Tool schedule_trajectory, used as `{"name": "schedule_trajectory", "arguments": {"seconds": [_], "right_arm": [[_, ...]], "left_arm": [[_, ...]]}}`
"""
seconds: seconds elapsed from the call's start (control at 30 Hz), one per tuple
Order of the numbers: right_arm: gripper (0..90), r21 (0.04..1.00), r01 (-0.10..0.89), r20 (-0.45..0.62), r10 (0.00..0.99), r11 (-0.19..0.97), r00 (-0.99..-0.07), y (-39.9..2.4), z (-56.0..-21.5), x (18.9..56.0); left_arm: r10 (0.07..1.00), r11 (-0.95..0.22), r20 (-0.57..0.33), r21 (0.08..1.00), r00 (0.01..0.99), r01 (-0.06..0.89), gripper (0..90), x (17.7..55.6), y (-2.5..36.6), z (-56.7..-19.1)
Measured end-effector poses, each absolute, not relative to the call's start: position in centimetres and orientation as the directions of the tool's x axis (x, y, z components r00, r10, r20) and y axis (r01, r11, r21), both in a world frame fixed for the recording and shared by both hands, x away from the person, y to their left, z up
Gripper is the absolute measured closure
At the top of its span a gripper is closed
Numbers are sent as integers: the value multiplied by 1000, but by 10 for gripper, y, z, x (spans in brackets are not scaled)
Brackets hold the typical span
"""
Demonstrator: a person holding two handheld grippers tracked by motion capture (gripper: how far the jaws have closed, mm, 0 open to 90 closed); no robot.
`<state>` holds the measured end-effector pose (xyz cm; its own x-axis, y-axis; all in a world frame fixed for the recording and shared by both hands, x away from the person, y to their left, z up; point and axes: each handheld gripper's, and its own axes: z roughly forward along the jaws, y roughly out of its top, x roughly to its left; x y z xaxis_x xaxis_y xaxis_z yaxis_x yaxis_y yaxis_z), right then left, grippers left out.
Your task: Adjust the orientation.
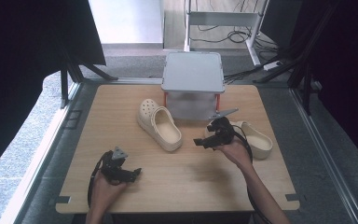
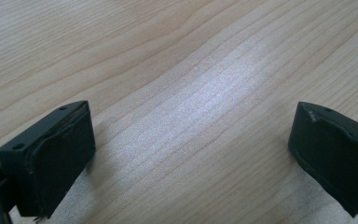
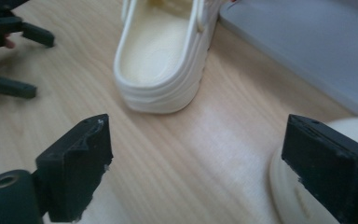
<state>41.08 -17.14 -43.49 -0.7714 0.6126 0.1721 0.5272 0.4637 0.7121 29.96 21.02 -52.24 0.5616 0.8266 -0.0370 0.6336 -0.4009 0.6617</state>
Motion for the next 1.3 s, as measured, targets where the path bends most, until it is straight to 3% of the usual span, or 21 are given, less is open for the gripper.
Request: {"name": "schedule_trajectory", "arguments": {"seconds": [0.6, 0.7, 1.07, 1.3], "right_arm": [[161, 696, 537, 135, 648, 476, -749, -108, -436, 463], [243, 685, 551, 145, 653, 476, -744, -92, -438, 472], [375, 662, 546, 107, 657, 513, -746, -51, -451, 494], [540, 653, 541, 76, 665, 530, -743, -34, -459, 505]], "left_arm": [[826, -402, -36, 662, 562, 633, 3, 300, 210, -522], [826, -402, -36, 662, 562, 633, 3, 300, 210, -522], [826, -402, -35, 662, 562, 633, 3, 300, 210, -522], [826, -403, -35, 662, 562, 633, 3, 300, 210, -522]]}}
